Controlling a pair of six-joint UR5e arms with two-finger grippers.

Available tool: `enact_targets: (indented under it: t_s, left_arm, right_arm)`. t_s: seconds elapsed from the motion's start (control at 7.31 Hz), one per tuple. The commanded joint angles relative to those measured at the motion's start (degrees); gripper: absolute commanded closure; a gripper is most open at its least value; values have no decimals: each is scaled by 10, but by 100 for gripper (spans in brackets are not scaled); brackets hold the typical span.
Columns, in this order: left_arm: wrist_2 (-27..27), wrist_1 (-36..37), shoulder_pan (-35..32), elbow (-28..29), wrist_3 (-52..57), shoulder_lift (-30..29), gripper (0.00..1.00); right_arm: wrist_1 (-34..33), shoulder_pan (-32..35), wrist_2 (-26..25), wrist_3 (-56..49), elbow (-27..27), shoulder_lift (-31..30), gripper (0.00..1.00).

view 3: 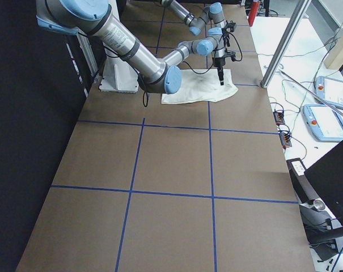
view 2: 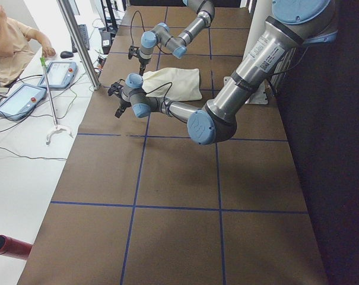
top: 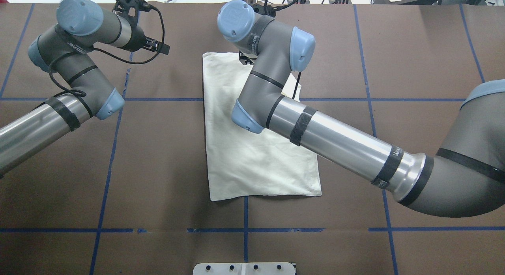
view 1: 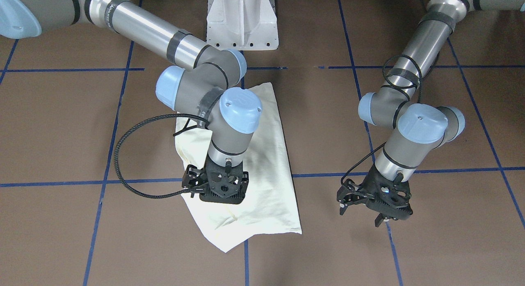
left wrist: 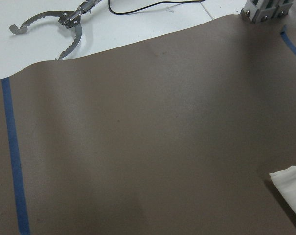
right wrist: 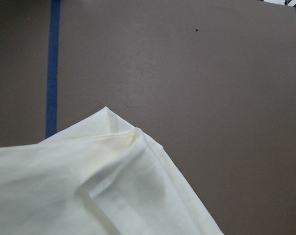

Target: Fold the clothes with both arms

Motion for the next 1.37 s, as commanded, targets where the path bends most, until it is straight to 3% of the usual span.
enact_targets:
  t_s: [0.0,0.41,1.23]
  left_arm:
    - [-2,-1,0,0,-4,3,0]
    - [-2,-5,-1,-4,-4,8,0]
    - [-3,-5,1,-21,-5,20,0]
  right_arm:
    - [62,-31,-82,37,-82,15,0]
    - [55,-37,-96,-5,-84,18,0]
    - [-23,-18,-116,-49,-84,11,0]
